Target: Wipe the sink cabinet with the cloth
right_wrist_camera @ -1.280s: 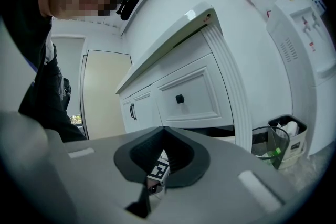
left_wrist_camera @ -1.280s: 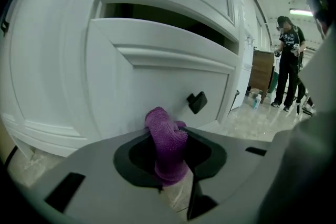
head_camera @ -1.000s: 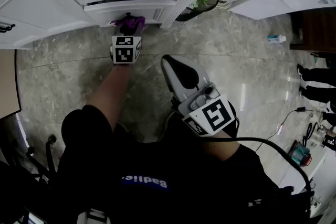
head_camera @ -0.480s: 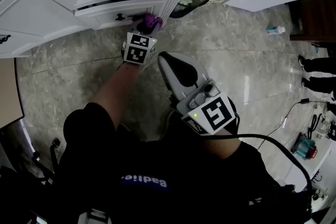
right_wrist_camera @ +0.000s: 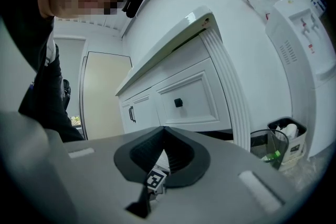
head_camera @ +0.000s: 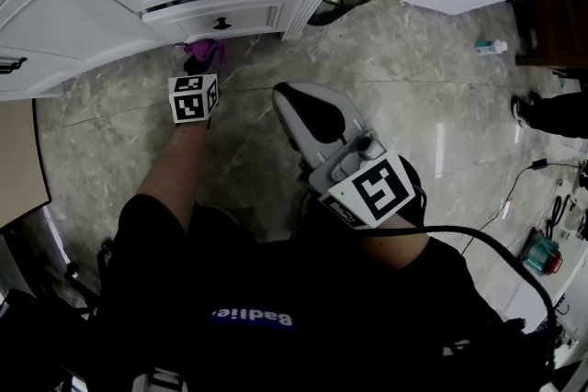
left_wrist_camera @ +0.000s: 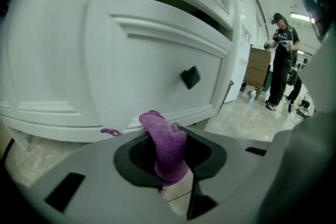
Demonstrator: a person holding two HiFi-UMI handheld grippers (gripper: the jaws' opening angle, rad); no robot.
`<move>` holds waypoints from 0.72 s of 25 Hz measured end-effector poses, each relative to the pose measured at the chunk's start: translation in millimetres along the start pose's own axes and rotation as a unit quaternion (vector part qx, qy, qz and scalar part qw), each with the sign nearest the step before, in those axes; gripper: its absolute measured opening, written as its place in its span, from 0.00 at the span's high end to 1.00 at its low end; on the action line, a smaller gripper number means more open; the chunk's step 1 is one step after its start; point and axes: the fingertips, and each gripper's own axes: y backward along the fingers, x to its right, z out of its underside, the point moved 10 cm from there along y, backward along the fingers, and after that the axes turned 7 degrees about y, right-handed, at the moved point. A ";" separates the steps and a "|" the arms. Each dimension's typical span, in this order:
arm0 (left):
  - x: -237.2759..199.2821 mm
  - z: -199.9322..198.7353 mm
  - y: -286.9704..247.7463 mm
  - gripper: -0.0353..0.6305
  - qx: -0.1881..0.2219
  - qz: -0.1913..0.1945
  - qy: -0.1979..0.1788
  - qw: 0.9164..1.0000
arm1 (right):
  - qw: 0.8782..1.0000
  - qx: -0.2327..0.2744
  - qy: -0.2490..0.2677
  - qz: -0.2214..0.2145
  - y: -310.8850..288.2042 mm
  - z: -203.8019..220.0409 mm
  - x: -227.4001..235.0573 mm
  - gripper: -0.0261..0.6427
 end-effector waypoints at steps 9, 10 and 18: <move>-63.7 2.5 -0.1 0.78 -0.037 -0.071 -0.014 0.997 | 1.000 -0.011 0.001 0.006 3.0 3.7 -7.4 0.96; -58.7 1.8 -4.5 0.78 -0.041 -0.069 -0.020 0.997 | 1.000 -0.011 0.002 0.008 4.6 3.6 -7.6 0.96; 46.7 -7.6 -49.4 0.78 -0.038 0.026 -0.050 0.998 | 0.999 -0.016 0.000 0.036 24.3 3.5 -2.4 0.96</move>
